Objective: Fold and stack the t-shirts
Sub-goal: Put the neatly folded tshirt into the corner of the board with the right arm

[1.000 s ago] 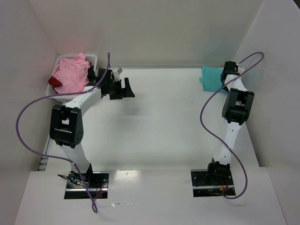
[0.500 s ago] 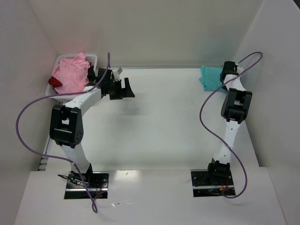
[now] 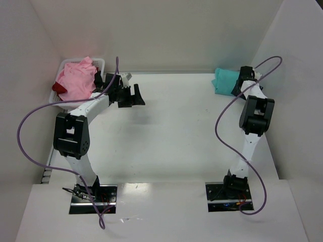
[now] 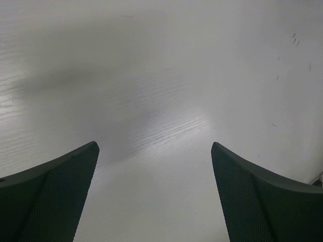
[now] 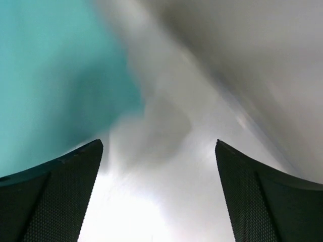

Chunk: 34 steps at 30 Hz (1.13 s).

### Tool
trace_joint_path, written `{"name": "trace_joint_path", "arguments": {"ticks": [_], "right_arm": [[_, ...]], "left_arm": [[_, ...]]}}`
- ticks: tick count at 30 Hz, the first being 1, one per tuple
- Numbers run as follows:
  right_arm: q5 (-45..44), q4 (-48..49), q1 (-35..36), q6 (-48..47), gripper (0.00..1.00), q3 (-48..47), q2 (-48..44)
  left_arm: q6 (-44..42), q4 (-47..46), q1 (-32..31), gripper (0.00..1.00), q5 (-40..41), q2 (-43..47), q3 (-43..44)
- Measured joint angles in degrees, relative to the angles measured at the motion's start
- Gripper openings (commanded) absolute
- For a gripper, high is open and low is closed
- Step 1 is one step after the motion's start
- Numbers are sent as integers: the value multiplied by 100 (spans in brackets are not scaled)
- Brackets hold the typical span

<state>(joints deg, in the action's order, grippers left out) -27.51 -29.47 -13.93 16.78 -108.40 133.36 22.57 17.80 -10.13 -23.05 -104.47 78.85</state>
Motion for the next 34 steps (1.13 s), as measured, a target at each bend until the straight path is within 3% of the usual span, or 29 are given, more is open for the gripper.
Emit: {"name": "trace_joint_path", "arguments": {"ticks": [4, 10, 13, 18, 22, 26, 34], "right_arm": [[450, -55, 426, -61, 100, 1014, -1342], [1093, -26, 1202, -79, 100, 1143, -3340], [1449, 31, 1185, 2, 100, 1333, -4118], [2260, 262, 1054, 367, 100, 2796, -5451], [2992, 313, 1108, 629, 100, 3834, -6076], [3161, 317, 1556, 743, 100, 4557, -6437], [3119, 254, 1921, 756, 100, 4843, -6524]], "left_arm": [[-7, 50, 0, 100, 37, 46, 0], [-17, 138, 0, 100, 81, 492, 0], [-17, 138, 0, 100, 131, 879, -17], [-28, 153, 0, 100, 382, 1521, -138], [-37, 247, 0, 100, 734, 2120, -455], [-26, 455, 0, 100, 1150, 2815, -852], [28, 793, 0, 100, 1585, 3515, -1021]]}}
